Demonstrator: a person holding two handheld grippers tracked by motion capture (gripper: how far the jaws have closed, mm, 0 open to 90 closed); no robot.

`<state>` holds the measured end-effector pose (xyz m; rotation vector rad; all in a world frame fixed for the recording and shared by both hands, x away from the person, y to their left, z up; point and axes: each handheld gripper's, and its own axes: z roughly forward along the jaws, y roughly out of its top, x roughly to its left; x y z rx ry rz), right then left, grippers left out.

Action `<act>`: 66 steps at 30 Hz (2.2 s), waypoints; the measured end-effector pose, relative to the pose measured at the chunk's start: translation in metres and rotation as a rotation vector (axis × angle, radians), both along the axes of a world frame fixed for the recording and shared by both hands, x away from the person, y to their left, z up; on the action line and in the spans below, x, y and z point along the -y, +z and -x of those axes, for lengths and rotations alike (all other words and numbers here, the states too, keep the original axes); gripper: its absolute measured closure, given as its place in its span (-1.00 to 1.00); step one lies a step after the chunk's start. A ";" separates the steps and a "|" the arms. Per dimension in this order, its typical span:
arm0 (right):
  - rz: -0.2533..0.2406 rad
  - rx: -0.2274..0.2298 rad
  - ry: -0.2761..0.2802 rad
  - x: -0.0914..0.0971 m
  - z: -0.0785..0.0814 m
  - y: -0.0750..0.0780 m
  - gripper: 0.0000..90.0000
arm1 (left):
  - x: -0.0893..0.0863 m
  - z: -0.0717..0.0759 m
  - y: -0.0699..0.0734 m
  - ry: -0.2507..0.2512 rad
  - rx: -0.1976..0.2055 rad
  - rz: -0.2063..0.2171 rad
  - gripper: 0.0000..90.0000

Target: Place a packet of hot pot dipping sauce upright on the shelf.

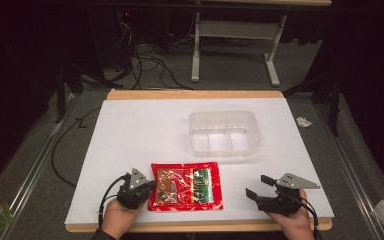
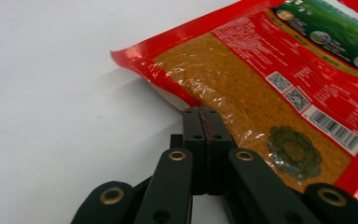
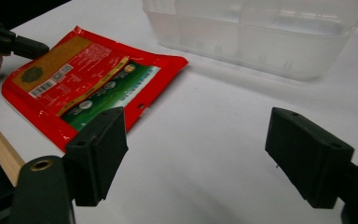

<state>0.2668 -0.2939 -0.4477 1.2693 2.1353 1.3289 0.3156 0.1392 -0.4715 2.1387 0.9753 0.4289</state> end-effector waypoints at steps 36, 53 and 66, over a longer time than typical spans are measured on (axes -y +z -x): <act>-0.021 -0.236 0.013 -0.057 -0.023 -0.032 -0.71 | 0.049 0.003 -0.001 -0.109 0.069 -0.049 1.00; -0.129 -0.223 0.063 -0.057 -0.020 -0.027 -0.61 | 0.055 0.005 -0.004 -0.137 0.091 -0.065 1.00; -0.134 -0.190 0.103 -0.069 -0.015 -0.026 -0.31 | 0.054 0.004 -0.004 -0.143 0.085 -0.069 1.00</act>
